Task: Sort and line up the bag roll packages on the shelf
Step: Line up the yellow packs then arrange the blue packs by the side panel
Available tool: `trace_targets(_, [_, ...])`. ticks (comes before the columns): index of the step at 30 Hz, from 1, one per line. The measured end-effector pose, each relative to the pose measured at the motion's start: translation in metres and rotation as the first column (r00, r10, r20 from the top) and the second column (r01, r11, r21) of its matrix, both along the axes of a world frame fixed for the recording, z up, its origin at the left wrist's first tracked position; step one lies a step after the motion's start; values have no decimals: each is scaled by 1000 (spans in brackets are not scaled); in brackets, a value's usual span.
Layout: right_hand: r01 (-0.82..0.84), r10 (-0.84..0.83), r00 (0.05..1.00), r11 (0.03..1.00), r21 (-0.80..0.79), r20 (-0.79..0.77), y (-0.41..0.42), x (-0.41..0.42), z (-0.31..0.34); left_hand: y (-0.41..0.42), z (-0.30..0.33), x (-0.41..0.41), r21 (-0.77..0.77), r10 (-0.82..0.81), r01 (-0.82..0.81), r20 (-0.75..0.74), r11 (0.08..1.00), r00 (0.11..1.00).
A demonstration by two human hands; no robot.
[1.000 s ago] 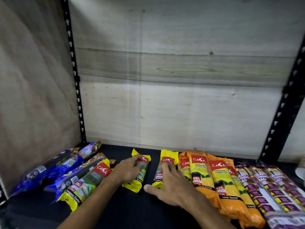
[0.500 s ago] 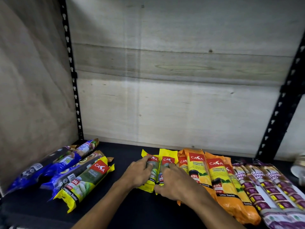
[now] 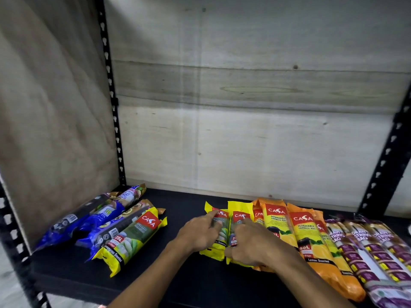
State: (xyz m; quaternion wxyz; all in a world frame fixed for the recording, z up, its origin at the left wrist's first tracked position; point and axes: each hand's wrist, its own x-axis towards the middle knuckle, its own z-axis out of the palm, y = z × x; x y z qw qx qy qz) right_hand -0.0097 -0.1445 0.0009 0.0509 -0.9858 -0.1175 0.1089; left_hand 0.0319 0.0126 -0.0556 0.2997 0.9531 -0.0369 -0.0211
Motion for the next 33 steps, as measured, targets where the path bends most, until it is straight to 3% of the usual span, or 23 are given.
trace_targets(3, [22, -20, 990, 1000, -7, 139, 10, 1, 6, 26, 20, -12, 2, 113, -113, 78, 994, 991])
trace_targets(6, [22, -68, 961, 985, 170, 269, 37, 1, 7, 74, 34, -26, 27, 224, -233, 177, 972, 958])
trace_targets(9, [10, -91, 970, 940, 340, 223, 76, 1, -1, 129, 33, -40, 77, 313, -344, 268, 936, 911])
trace_targets(13, [74, -94, 996, 867, 494, 15, 128, 2, -15, 181, 17, -53, 199, 314, -412, 389, 889, 866])
trace_targets(16, [158, -106, 987, 811, 564, -123, 160, 1, -25, 199, 7, -55, 283, 304, -405, 339, 869, 890])
trace_targets(21, [236, -181, 972, 729, 643, -153, 199, 0, -36, 213, 8, -42, 325, 307, -369, 227, 871, 924])
trace_targets(25, [248, -213, 968, 746, 618, -132, 215, 1, -39, 213, 2, -35, 325, 317, -344, 134, 881, 939])
trace_targets(33, [243, -196, 970, 756, 608, -144, 208, 8, -31, 217, -13, -35, 266, 346, -380, 168, 886, 923])
